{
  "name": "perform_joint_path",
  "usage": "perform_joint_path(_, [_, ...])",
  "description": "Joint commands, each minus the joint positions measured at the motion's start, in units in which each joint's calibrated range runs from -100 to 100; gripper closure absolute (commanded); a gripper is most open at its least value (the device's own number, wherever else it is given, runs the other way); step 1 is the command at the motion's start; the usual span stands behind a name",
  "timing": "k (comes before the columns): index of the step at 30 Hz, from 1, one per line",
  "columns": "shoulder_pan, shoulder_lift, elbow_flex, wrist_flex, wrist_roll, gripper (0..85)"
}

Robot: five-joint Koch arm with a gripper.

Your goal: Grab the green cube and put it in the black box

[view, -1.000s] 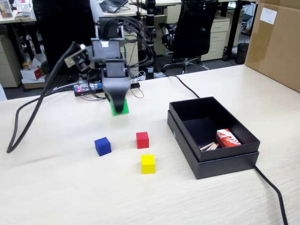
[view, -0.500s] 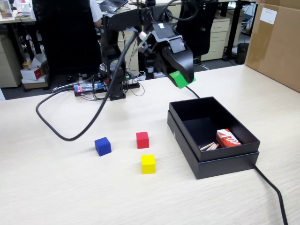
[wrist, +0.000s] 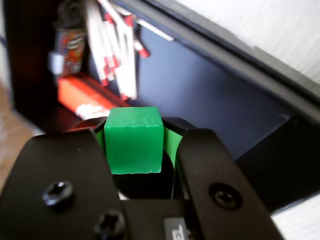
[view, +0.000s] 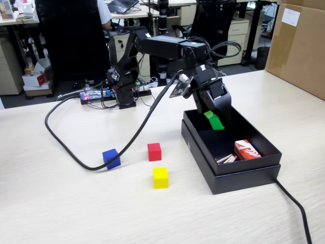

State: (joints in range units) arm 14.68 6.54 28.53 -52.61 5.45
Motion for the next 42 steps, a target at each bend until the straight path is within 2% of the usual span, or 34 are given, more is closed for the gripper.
perform_joint_path(1, [0.4,0.1,1.7,2.4,0.2,84.3])
perform_joint_path(6, [0.4,2.1,0.8,2.4,0.2,84.2])
perform_joint_path(8, [0.4,3.3,0.1,2.4,0.2,77.0])
perform_joint_path(14, [0.4,4.8,-3.0,2.4,0.2,75.3])
perform_joint_path(17, [0.5,4.9,-4.1,2.3,0.1,61.0])
perform_joint_path(20, [0.6,4.5,-4.0,2.4,0.0,57.2])
perform_joint_path(21, [0.6,4.2,-4.0,2.4,0.0,54.1])
perform_joint_path(23, [0.7,3.4,-4.0,2.3,0.0,42.8])
perform_joint_path(25, [0.7,0.9,-3.9,2.4,0.0,37.6])
perform_joint_path(35, [-0.8,-24.0,-2.2,4.2,0.6,37.9])
perform_joint_path(42, [-5.2,-49.3,-17.2,4.4,0.4,37.9])
